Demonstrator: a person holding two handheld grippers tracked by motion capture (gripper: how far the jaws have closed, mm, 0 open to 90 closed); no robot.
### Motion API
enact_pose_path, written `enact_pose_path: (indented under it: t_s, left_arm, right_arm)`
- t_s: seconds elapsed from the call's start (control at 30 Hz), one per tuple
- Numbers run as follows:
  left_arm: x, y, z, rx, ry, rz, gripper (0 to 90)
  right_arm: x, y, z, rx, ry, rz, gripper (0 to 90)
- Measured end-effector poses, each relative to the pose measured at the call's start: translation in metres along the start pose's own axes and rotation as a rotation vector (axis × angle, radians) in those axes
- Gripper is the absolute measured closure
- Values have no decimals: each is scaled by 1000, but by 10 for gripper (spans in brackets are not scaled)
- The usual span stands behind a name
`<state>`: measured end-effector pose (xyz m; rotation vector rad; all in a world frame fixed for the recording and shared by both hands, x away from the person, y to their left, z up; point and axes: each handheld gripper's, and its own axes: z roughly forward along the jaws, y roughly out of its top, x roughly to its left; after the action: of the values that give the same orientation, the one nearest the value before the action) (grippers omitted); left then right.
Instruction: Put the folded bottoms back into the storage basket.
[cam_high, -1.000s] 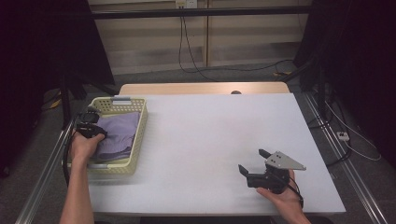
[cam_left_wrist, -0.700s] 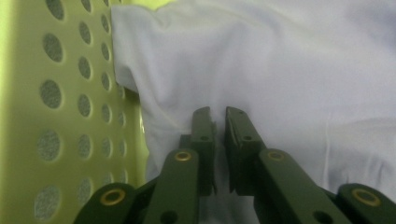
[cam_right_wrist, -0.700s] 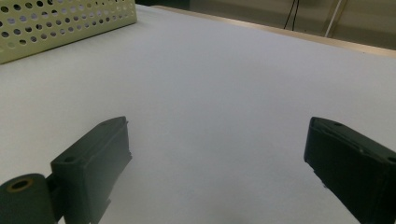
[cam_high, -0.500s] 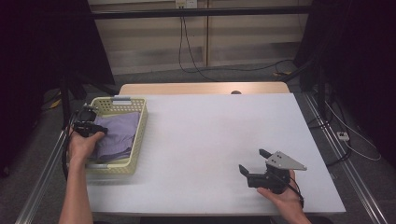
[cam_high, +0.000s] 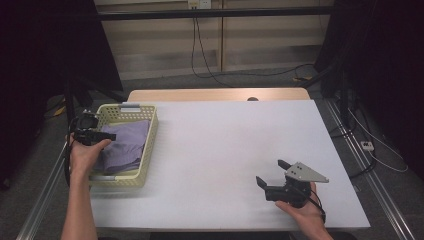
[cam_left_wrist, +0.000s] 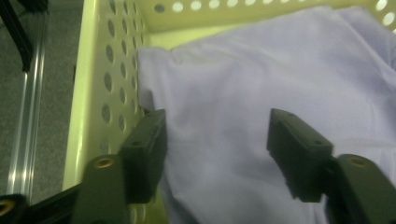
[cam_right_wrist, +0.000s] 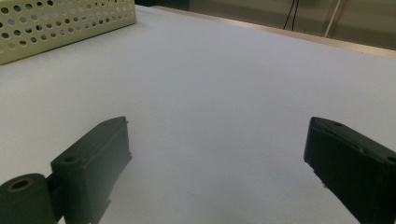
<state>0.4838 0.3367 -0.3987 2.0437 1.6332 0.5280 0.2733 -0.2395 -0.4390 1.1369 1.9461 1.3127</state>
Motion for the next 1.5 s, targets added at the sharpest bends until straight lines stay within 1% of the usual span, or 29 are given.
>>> enact_pose_path:
  t_s: [0.03, 0.1, 0.13, 0.2, 0.27, 0.3, 0.33, 0.37, 0.4, 0.43, 0.5, 0.53, 0.6, 0.63, 0.67, 0.7, 0.73, 0.8, 0.83, 0.93, 0.97, 1.13, 1.17, 1.3, 1.33, 1.37, 1.4, 1.5]
  left_arm:
    - [0, 0, 0, -7, 3, 10, 322]
    - [0, 1, -2, -32, 1, 16, 278]
    - [0, 1, -3, -46, -14, 6, 265]
    - [2, 1, -5, -72, -39, 3, 249]
    - [2, 1, -7, -99, -35, 3, 218]
    - [2, 1, -8, -108, -38, 0, 200]
    - [2, 1, -8, -120, -46, -5, 162]
    - [3, 1, -9, -121, -62, 2, 139]
    - [3, 1, -10, -137, -80, -1, 108]
    - [4, 1, -10, -150, -101, 10, 86]
    - [5, 0, -12, -157, -153, 34, 67]
    - [5, 0, -13, -165, -157, 30, 63]
    - [6, -1, -14, -174, -150, 34, 62]
    - [7, -2, -14, -178, -155, 23, 61]
    - [8, -2, -15, -174, -166, 24, 61]
    - [8, -4, -15, -186, -168, 27, 61]
    - [9, -5, -16, -191, -167, 37, 61]
    - [9, -6, -18, -189, -161, 31, 56]
    - [9, -6, -18, -204, -159, 27, 56]
    - [7, -7, -20, -226, -168, 56, 56]
    - [7, -7, -20, -222, -177, 65, 56]
    - [4, -6, -22, -305, -166, 99, 56]
    - [4, -6, -23, -322, -165, 100, 56]
    - [4, -6, -27, -398, -189, 122, 56]
    - [4, -7, -28, -423, -193, 120, 58]
    - [4, -7, -29, -436, -200, 123, 57]
    - [4, -6, -30, -435, -198, 123, 57]
    - [3, -7, -31, -446, -184, 113, 51]
  right_arm:
    - [0, 0, 0, 0, 0, 0, 65]
    - [0, 0, 0, -2, -2, 1, 65]
    - [0, 0, 0, -1, -2, 1, 65]
    - [0, 0, 0, 1, 0, 1, 66]
    - [0, 0, 0, 1, 1, 1, 66]
    - [0, 0, 0, 1, 2, 1, 65]
    - [0, 0, 1, 2, 2, 1, 66]
    - [0, 0, 1, 2, 2, 3, 65]
    - [-1, 0, 1, 2, 1, 4, 65]
    - [-1, 0, 1, 3, 1, 6, 65]
    - [-1, 0, 1, 4, -1, 11, 65]
    - [-2, 0, 1, 2, 1, 11, 65]
    - [-2, 0, 1, 3, 3, 11, 66]
    - [-3, 0, 1, 2, 3, 11, 65]
    - [-3, 0, 1, 1, 4, 13, 65]
    - [-3, 0, 1, -1, 2, 13, 65]
    - [-3, 0, 0, -1, 0, 13, 65]
    - [-4, 0, 1, -3, 0, 18, 65]
    - [-5, 0, 1, -3, 0, 18, 65]
    - [-6, 0, 1, -3, 0, 22, 65]
    - [-6, 0, 2, -3, 1, 26, 65]
    - [-7, -1, 1, -2, 5, 37, 65]
    - [-8, -1, 1, 0, 5, 39, 65]
    - [-8, -1, 1, -1, 5, 36, 65]
    - [-8, -1, 1, -2, 5, 33, 65]
    - [-8, -1, 1, -5, 4, 33, 65]
    - [-8, -1, 0, -6, 2, 32, 65]
    - [-8, 0, 0, -6, 1, 33, 65]
